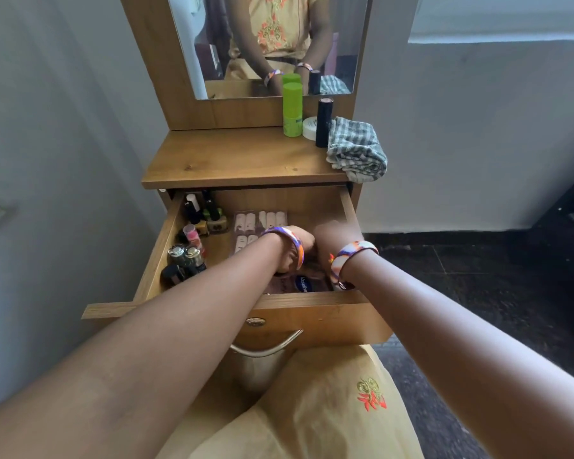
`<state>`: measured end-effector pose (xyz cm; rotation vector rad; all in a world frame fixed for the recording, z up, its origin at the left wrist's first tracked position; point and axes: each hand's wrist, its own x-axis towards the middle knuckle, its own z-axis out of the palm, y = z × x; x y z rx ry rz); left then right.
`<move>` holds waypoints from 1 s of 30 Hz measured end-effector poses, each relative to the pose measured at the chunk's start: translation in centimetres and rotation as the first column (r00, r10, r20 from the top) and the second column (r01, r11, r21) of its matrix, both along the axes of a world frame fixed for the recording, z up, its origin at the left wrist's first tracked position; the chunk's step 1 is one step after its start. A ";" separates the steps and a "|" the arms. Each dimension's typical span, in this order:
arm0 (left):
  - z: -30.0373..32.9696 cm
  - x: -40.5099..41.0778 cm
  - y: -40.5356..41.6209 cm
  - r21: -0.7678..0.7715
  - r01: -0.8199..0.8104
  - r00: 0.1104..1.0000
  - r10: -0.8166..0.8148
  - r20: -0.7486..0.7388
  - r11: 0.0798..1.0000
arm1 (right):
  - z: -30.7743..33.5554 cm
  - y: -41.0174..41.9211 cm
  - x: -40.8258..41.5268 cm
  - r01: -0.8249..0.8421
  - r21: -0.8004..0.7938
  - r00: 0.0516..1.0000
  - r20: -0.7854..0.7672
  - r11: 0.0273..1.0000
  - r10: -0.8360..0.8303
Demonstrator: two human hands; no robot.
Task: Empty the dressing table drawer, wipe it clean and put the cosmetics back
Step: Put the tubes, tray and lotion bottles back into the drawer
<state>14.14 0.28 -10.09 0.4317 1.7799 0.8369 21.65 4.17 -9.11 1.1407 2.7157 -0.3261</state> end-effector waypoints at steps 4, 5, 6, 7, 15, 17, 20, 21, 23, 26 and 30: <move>-0.5 -0.6 0.2 -0.009 0.066 0.997 -0.066 -0.042 0.998 | -0.6 -0.2 0.0 -0.013 -0.009 1.000 -0.019 1.000 0.013; -0.6 -0.6 0.2 -0.019 0.075 0.997 -0.076 -0.030 0.997 | -0.6 -0.2 -0.1 -0.015 -0.019 1.000 -0.015 1.000 0.014; -0.9 -0.9 0.3 -0.017 0.093 0.996 -0.093 -0.014 0.996 | -0.7 -0.2 -0.1 -0.025 -0.026 1.000 -0.016 0.999 0.025; -0.5 -0.7 0.0 -0.045 0.113 0.993 -0.115 -0.034 0.993 | -0.8 -0.1 -0.1 -0.023 -0.035 1.000 -0.014 0.999 0.023; 1.3 -2.4 1.4 -0.092 0.416 0.892 -0.426 -0.152 0.905 | 2.3 0.8 -0.7 -0.040 -0.061 0.999 0.006 0.997 0.041; 3.5 -3.3 2.4 -0.044 0.419 0.875 -0.416 -0.247 0.907 | 4.2 1.8 -1.5 -0.020 0.006 0.997 -0.070 1.000 0.021; 7.3 -5.3 4.1 0.117 0.341 0.868 -0.265 -0.419 0.933 | 6.9 4.4 -3.5 0.008 0.116 0.979 -0.204 0.993 0.016; 8.4 -5.9 4.6 0.175 0.327 0.851 -0.209 -0.481 0.929 | 7.8 5.3 -4.1 0.030 0.134 0.968 -0.251 0.991 0.005; 9.9 -7.1 5.7 0.268 0.279 0.826 -0.087 -0.557 0.922 | 9.2 7.2 -5.1 0.099 0.128 0.922 -0.385 0.987 -0.043; 10.9 -8.9 7.6 0.292 0.208 0.615 0.108 -0.781 0.934 | 10.1 9.4 -6.1 0.227 0.153 0.808 -0.580 0.962 -0.098; 10.8 -11.3 9.7 0.179 0.253 0.263 0.111 -0.959 0.951 | 8.4 11.7 -7.0 0.272 0.081 0.803 -0.568 0.959 -0.180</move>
